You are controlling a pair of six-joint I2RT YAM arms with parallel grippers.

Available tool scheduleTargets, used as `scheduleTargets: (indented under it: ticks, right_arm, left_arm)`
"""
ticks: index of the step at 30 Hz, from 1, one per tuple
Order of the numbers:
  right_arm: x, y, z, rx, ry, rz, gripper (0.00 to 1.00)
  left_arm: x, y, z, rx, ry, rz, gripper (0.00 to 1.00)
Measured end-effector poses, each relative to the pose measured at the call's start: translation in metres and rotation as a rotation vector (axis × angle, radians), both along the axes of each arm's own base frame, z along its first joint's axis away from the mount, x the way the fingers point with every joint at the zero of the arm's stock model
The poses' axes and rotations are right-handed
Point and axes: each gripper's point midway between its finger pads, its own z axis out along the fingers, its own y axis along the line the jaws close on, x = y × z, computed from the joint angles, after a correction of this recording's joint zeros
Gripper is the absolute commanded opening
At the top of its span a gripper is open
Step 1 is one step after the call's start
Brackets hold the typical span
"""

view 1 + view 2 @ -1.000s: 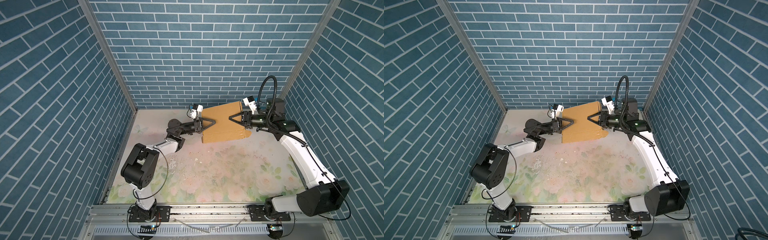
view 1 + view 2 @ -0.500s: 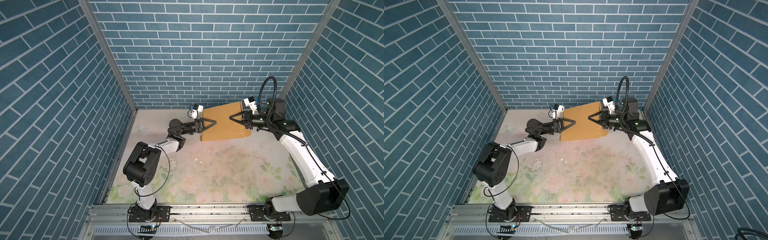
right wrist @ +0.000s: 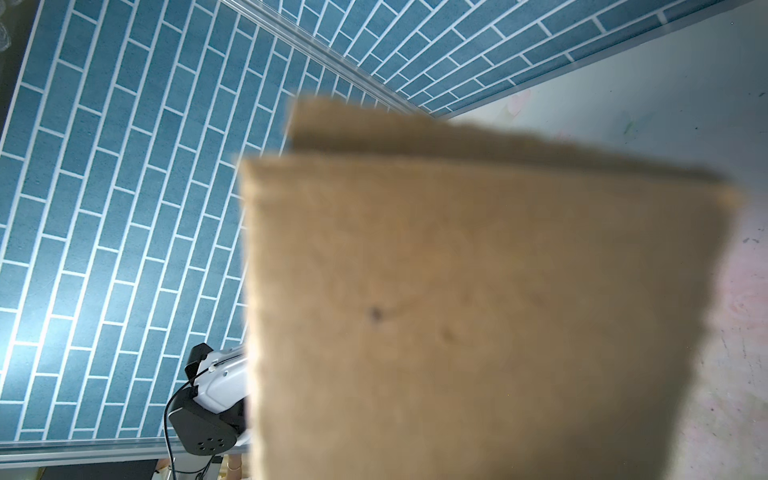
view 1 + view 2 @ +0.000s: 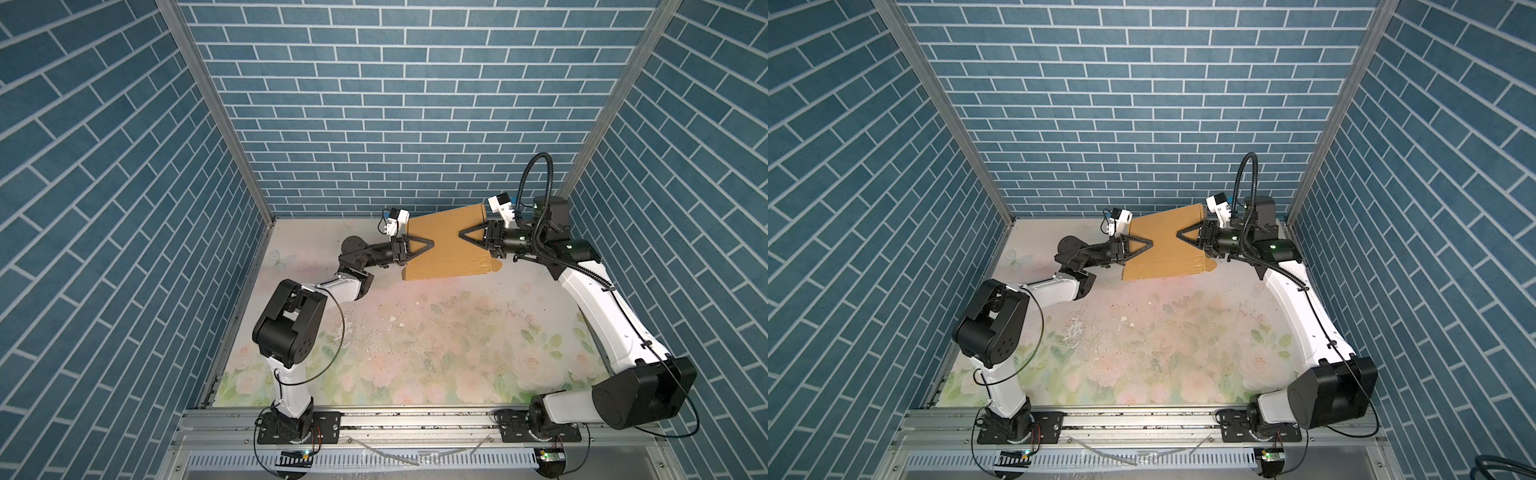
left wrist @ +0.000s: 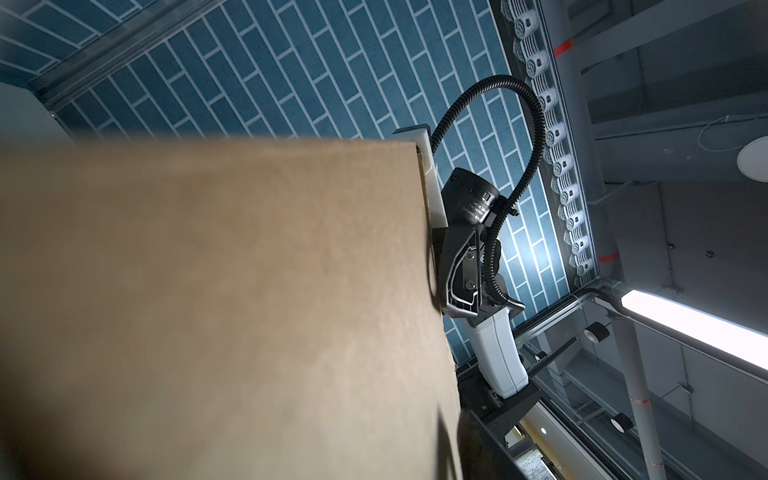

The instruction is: Fold the paper box

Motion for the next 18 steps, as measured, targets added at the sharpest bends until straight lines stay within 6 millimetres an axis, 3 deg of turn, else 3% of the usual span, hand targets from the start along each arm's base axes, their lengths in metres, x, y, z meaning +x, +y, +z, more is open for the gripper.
scheduleTargets:
  ticks: [18]
  right_arm:
    - [0.0038, -0.0058, -0.0022, -0.056, -0.069, -0.058, 0.82]
  left_arm:
    - [0.0029, 0.0005, -0.0092, 0.007, 0.071, -0.002, 0.43]
